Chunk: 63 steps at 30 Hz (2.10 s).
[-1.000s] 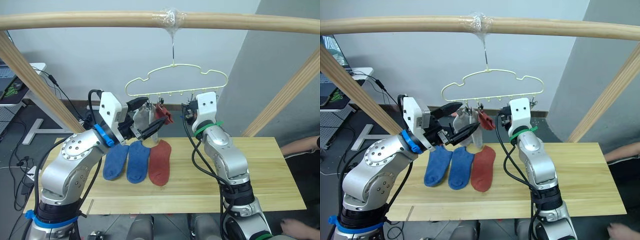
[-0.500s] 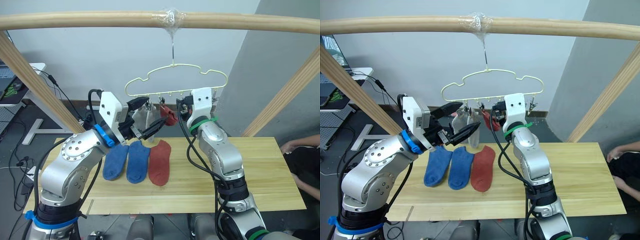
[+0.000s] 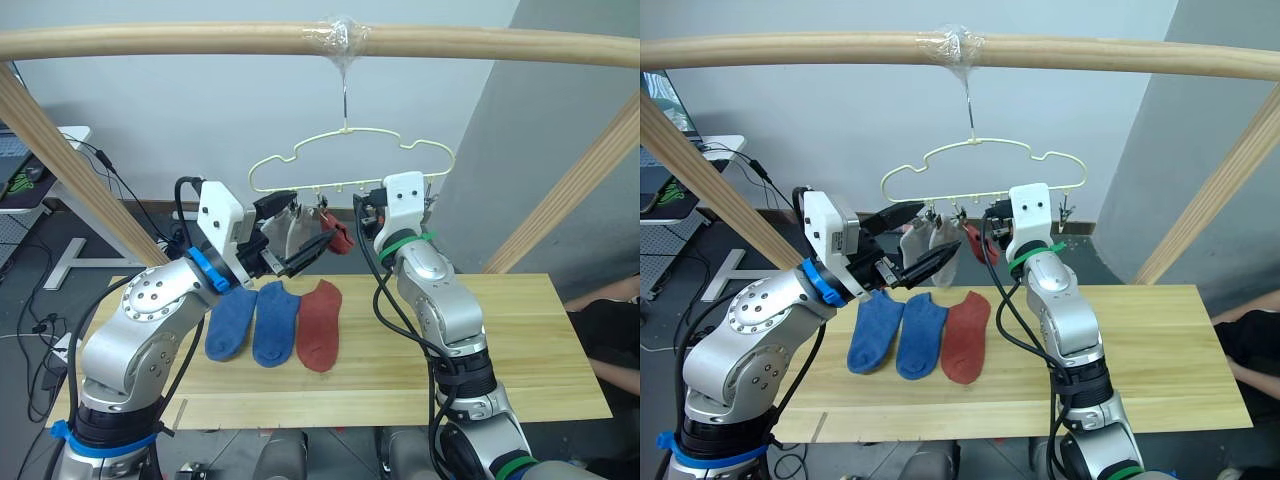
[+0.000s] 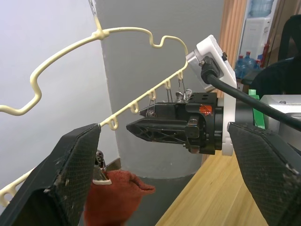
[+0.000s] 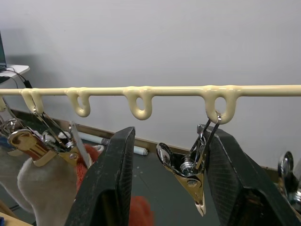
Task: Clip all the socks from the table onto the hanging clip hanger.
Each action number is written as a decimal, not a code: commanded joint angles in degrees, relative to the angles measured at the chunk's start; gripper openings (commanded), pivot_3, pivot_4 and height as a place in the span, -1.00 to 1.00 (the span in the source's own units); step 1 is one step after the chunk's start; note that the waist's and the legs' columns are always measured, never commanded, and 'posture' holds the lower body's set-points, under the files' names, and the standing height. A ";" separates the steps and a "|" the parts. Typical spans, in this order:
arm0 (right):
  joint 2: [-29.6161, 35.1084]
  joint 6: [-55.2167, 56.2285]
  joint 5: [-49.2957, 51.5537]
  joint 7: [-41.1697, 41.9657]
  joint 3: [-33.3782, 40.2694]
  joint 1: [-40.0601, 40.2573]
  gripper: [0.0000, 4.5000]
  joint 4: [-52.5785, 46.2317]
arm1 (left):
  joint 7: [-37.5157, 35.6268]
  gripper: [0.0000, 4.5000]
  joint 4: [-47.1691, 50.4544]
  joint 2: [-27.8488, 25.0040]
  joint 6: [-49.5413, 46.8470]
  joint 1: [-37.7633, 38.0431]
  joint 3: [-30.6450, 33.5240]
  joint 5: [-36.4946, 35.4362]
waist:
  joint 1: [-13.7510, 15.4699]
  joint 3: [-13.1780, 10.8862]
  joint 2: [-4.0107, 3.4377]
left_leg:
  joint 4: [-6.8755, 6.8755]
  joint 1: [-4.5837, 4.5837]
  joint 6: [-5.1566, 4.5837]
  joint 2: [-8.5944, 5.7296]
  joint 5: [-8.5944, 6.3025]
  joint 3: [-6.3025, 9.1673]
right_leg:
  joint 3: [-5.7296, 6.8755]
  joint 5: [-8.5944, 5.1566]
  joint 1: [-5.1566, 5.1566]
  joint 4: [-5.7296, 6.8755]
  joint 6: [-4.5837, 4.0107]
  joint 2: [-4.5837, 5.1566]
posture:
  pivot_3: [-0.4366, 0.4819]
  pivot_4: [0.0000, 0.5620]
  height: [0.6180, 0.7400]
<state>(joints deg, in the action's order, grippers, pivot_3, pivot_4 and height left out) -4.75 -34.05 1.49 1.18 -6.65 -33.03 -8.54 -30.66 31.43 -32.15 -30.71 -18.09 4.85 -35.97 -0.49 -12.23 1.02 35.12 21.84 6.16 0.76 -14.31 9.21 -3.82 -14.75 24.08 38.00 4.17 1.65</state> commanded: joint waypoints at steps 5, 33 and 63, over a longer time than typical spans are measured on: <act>-0.51 1.67 0.16 -0.17 0.38 -1.31 -0.03 -0.85 | 0.09 1.00 2.47 0.27 1.24 -0.81 1.46 -0.39 | 0.01 0.00 0.00 | 0.00 0.00 0.00 0.00 0.00 0.00 | 0.00 0.00 0.00 0.00 0.00 0.00 | 0.23 -0.32 1.00; 5.54 -2.64 4.34 6.89 3.01 -0.08 -0.98 -2.65 | 10.34 1.00 -14.05 4.74 1.86 13.03 -13.11 18.45 | -0.09 0.26 -0.29 | 0.00 -0.17 -0.01 -0.07 -0.01 -0.12 | -0.13 0.00 -0.09 -0.01 0.00 0.03 | 0.18 -0.37 1.00; 7.45 -5.53 4.40 5.06 4.71 0.43 -1.00 -4.06 | 9.87 0.03 -61.86 24.68 12.36 -2.07 -16.22 33.49 | -1.08 0.28 -0.27 | 0.06 -0.63 -0.13 -0.08 0.12 0.05 | 0.04 0.00 -0.70 -0.03 0.07 0.04 | 0.08 -0.28 1.00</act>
<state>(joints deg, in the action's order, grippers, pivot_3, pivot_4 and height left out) 2.18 -39.28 5.78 6.80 -3.18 -32.84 -10.99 -19.60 -29.62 -7.57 -16.88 -22.35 -10.67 -2.89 -1.56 -11.95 0.75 35.16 21.15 6.03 0.68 -14.20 9.26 -3.78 -14.77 23.32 37.96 4.28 1.70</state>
